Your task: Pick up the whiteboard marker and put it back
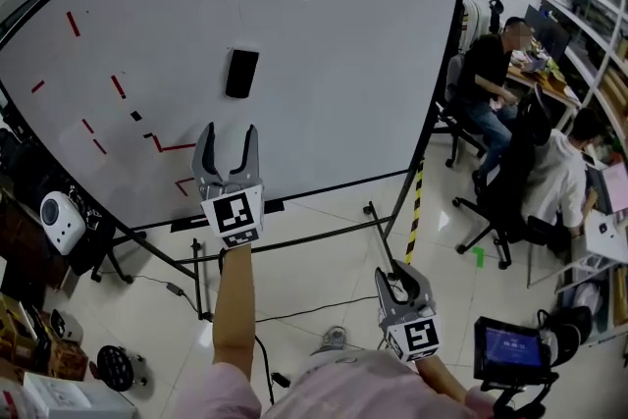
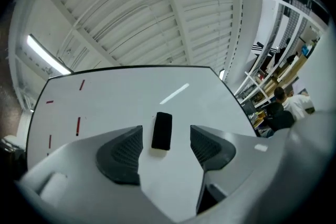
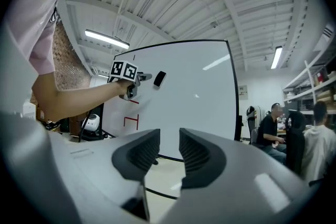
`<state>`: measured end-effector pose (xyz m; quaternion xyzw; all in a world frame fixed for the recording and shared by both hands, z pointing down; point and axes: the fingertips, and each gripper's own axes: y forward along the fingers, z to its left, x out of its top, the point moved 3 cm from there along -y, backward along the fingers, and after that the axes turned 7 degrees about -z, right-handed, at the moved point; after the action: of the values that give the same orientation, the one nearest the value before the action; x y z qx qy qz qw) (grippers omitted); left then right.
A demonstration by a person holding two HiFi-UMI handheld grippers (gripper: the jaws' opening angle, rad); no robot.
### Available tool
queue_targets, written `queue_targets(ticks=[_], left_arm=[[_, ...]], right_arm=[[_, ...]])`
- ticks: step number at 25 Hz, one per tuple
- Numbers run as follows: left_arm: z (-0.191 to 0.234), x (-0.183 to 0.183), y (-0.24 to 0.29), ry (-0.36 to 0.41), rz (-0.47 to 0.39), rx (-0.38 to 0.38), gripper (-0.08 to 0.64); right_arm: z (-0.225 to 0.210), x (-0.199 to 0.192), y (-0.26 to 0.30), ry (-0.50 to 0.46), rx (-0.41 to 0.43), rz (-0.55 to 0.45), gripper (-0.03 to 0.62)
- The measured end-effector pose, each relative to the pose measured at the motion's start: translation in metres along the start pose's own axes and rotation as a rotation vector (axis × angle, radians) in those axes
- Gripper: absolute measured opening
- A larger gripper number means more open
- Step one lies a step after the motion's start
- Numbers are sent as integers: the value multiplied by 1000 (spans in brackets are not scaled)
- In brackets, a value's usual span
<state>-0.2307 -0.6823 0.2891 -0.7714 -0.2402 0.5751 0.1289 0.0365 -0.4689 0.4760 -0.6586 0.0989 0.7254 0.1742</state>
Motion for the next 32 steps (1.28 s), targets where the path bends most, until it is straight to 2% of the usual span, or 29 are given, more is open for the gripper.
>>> queue_targets(ticks=[5,7,9,13,16,19,23,27,32], left_arm=[[-30,65,-138,-123,-11,49,273],[-60,98,-205,-194,-23,67,272],[-97,133,-276,-269,-34,81,236],[-179,197,-410,-354,6,35,235],[-232,250,-489,-399,47,1,235],[-259,308,-539,-409,26,-28,235],[-258,359,-585,-411,-6,-50,235],[-285,378,-626,-431,2,-136,235],[-337,378,-660,-456,94,-226,235]], right_arm=[[22,16,-92,-2,59,-46,106],[28,19,-150,1,60,-50,107],[34,17,-219,2,54,-57,107],[46,4,-361,14,46,-2,107],[39,17,-445,-5,37,11,107],[36,44,-503,42,9,-45,107],[58,65,-535,86,25,-99,107],[75,74,-556,99,23,-129,103],[80,76,-570,109,47,-87,100]])
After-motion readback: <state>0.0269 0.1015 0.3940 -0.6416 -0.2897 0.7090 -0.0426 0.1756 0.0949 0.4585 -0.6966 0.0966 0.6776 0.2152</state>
